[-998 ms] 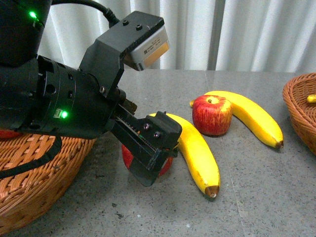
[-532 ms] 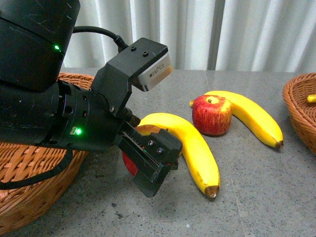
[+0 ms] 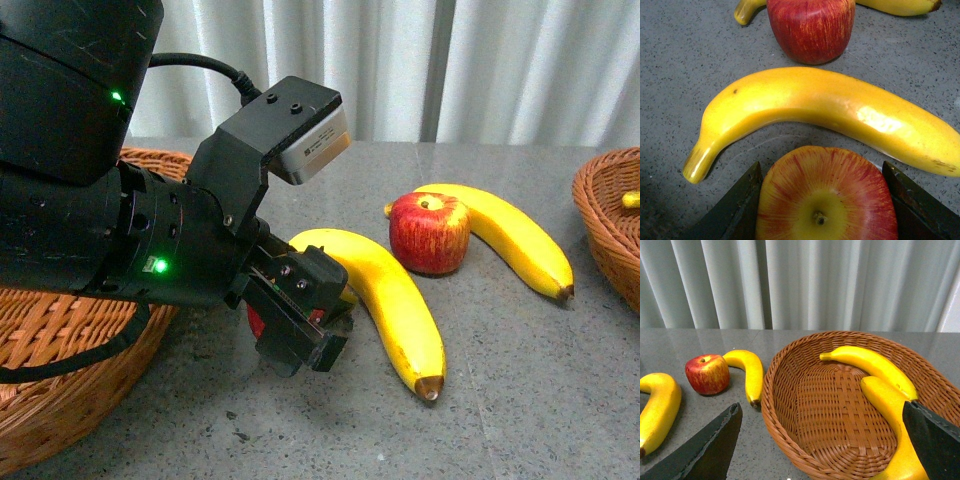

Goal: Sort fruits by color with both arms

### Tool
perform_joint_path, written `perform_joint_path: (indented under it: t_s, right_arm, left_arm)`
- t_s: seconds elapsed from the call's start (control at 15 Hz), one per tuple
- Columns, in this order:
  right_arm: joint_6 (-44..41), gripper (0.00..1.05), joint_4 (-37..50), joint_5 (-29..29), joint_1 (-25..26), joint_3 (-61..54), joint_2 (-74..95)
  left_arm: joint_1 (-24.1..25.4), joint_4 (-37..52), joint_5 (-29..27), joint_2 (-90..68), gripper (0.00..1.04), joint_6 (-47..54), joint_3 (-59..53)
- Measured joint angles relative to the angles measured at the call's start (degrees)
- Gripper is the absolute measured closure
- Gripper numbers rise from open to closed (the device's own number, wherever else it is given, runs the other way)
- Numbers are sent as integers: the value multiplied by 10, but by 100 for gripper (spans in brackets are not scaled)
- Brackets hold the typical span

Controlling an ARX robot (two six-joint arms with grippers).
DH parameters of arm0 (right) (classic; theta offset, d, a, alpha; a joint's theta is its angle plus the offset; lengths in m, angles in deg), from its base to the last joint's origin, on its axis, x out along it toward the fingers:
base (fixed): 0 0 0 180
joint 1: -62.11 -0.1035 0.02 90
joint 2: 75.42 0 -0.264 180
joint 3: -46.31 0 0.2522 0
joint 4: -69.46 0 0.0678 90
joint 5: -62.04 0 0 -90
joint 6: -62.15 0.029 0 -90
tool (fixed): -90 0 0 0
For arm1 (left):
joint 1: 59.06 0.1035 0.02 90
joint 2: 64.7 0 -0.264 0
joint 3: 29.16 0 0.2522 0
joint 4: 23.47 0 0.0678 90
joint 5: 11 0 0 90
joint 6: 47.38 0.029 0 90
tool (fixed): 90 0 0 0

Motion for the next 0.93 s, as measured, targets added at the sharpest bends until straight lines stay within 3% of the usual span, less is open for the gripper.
perform_joint_path:
  t_s: [0.27, 0.47, 0.73, 0.93]
  right_arm:
    - [0, 7, 0, 0, 0, 0, 0]
    - [0, 7, 0, 0, 0, 0, 0]
    - [0, 7, 0, 0, 0, 0, 0]
    - [0, 7, 0, 0, 0, 0, 0]
  left_arm:
    - [-2, -1, -18, 34, 42, -1, 20]
    - [10, 0, -66, 84, 43, -7, 40]
    - [72, -4, -177, 179, 43, -66, 16]
    - [122, -21, -216, 188, 43, -130, -25]
